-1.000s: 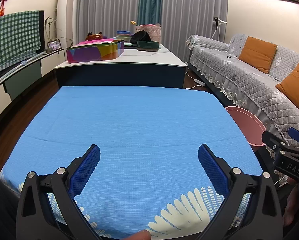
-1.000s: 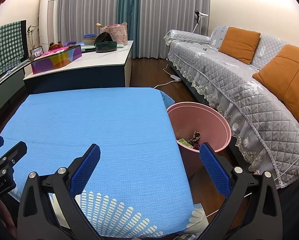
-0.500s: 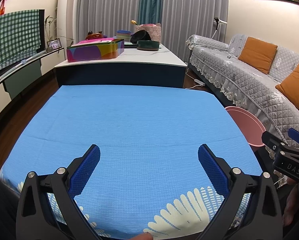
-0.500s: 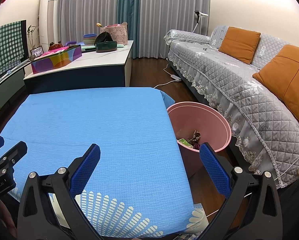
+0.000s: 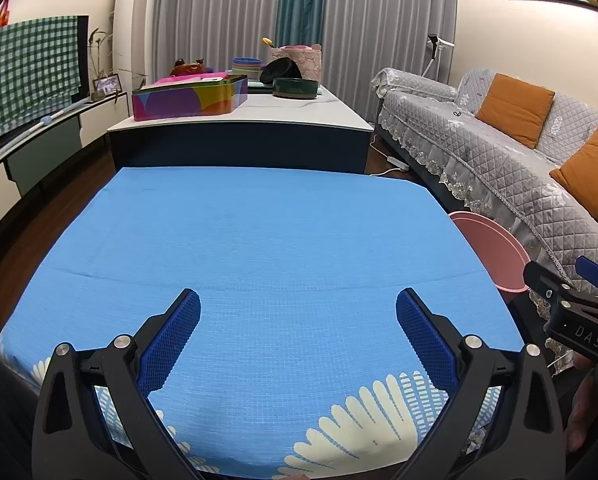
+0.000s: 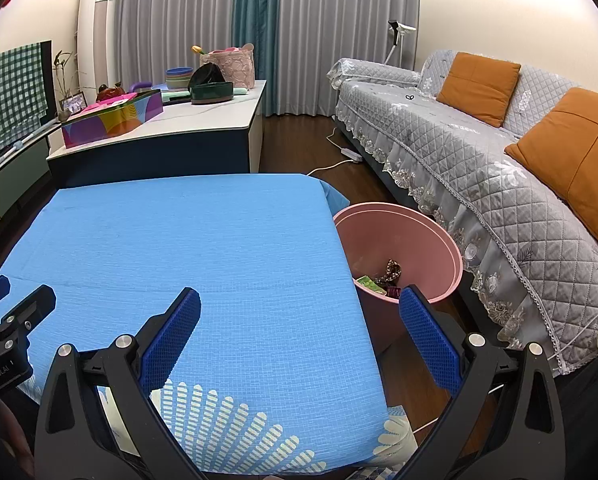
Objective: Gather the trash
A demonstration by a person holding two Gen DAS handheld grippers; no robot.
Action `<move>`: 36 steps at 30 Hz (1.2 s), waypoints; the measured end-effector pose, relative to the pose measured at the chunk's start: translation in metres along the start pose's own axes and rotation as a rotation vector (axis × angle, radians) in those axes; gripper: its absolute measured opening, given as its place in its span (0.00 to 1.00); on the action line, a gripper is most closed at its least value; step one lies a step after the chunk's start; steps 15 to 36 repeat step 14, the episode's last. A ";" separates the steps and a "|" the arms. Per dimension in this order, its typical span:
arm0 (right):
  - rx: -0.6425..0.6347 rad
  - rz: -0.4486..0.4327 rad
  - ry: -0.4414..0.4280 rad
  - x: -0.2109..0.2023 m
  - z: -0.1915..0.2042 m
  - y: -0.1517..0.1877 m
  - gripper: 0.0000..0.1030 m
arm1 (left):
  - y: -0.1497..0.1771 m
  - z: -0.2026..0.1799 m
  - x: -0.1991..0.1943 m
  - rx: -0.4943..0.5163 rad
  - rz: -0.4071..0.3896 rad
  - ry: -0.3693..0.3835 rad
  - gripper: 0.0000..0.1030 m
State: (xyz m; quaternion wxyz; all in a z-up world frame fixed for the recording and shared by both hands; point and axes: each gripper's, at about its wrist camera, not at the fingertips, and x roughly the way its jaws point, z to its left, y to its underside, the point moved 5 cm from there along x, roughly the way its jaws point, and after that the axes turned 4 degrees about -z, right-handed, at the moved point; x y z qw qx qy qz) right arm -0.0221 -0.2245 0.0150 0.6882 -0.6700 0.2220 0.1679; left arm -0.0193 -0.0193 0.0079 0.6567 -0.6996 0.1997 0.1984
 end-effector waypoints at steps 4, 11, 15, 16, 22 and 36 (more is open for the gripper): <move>0.001 0.000 0.000 0.000 0.000 0.000 0.95 | -0.001 0.001 -0.002 0.004 -0.013 -0.007 0.92; 0.000 0.000 0.000 0.000 0.000 0.000 0.95 | 0.000 0.002 0.000 0.005 -0.002 -0.019 0.92; -0.003 0.003 0.000 0.000 0.000 0.000 0.95 | -0.001 0.004 0.001 0.001 0.003 -0.021 0.92; -0.003 0.003 0.000 0.000 0.000 0.000 0.95 | -0.001 0.004 0.001 0.001 0.003 -0.021 0.92; -0.003 0.003 0.000 0.000 0.000 0.000 0.95 | -0.001 0.004 0.001 0.001 0.003 -0.021 0.92; -0.003 0.003 0.000 0.000 0.000 0.000 0.95 | -0.001 0.004 0.001 0.001 0.003 -0.021 0.92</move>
